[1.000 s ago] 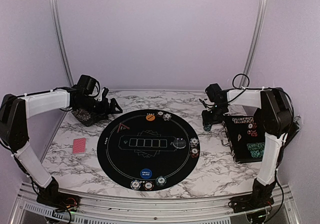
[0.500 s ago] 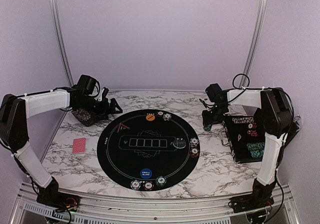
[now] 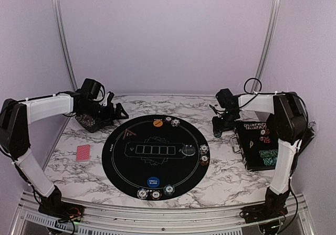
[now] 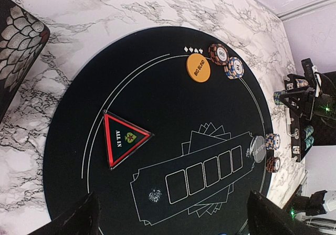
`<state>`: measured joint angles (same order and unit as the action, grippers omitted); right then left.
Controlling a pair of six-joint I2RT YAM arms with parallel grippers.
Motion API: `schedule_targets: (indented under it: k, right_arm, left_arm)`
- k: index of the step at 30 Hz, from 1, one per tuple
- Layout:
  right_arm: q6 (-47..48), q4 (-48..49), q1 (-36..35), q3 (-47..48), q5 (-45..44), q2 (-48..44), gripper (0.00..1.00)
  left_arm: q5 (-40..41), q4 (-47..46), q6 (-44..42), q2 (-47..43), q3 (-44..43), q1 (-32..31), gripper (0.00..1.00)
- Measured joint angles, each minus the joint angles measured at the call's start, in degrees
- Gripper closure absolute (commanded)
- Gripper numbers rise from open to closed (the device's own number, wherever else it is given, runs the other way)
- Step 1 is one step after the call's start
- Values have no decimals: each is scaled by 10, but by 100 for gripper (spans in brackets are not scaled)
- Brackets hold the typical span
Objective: Distribute texas hold em gaming equipment
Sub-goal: Pick up the pile of poker chips from the pile of poker chips.
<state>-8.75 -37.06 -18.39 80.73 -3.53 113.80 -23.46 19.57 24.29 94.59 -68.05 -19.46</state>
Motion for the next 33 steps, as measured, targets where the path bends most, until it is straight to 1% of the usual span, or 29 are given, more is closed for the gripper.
schedule_targets:
  k: [7, 22, 33]
  right_arm:
    - [0, 0, 0, 0, 0, 3, 52]
    - [0, 0, 0, 0, 0, 3, 66]
    - [0, -3, 0, 1, 0, 3, 66]
  left_arm:
    - [0, 0, 0, 0, 0, 0, 1]
    - [0, 0, 0, 0, 0, 0, 1]
    - [0, 0, 0, 0, 0, 0, 1]
